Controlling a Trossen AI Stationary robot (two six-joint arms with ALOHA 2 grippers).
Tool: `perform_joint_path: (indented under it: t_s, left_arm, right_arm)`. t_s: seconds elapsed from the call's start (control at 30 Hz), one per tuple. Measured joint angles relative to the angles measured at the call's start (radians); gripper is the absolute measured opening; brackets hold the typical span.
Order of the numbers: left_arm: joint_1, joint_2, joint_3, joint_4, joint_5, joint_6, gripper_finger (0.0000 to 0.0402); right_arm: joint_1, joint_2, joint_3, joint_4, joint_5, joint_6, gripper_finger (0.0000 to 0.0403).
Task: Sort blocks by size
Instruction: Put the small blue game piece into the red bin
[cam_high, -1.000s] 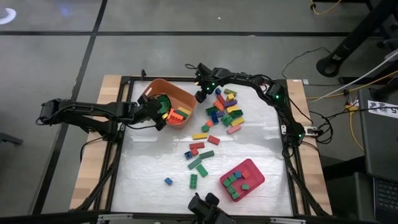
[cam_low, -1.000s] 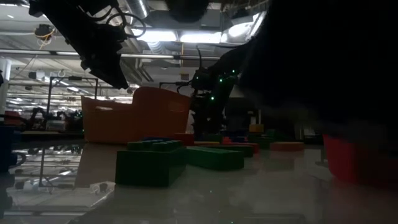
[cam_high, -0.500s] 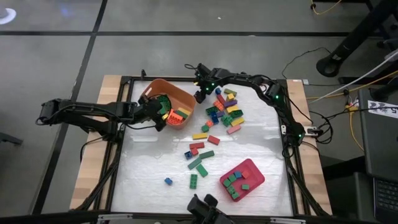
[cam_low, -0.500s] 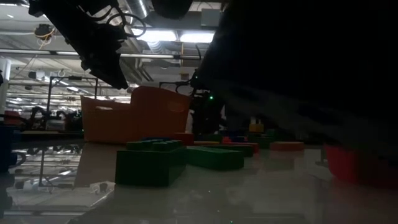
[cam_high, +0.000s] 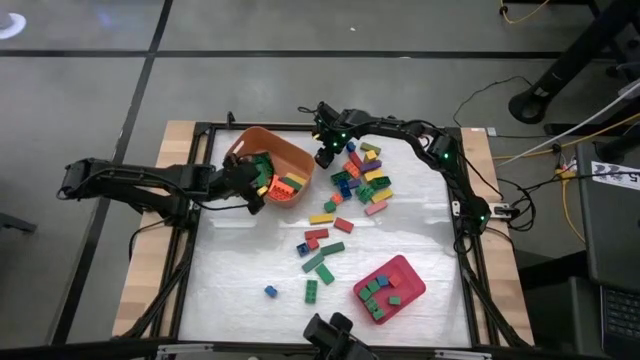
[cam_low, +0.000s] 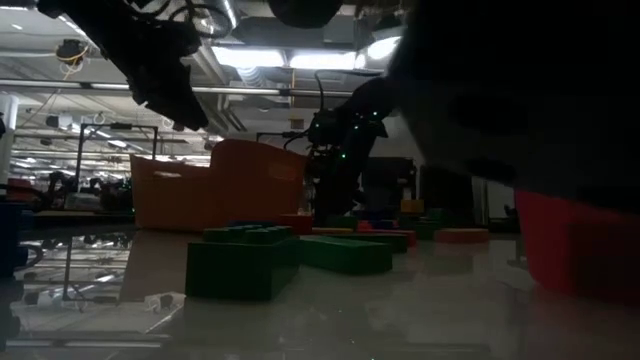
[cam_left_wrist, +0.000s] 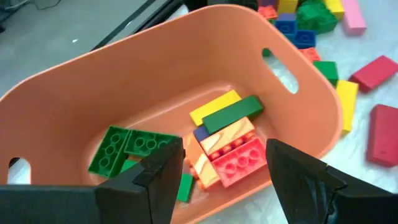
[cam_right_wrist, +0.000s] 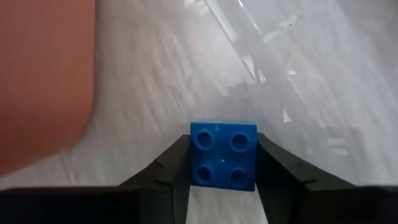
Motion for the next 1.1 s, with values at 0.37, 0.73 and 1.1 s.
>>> perform_joint_path:
  t_s: [0.37,0.73,1.1]
  left_arm:
    - [-0.064,-0.010,0.000,-0.003,0.079,-0.020,0.0217]
    - [-0.098,0.008,-0.002,-0.186,0.211,-0.248,0.0217]
    - [-0.019,0.162,-0.003,-0.332,0.072,-0.359,0.0217]
  right_arm:
    - [0.000,-0.026,0.086,-0.193,0.089,-0.095,0.0143]
    - [0.000,-0.028,0.415,-0.559,0.217,-0.150,0.0142]
    - [0.015,-0.093,0.464,-0.851,0.096,-0.145,0.0141]
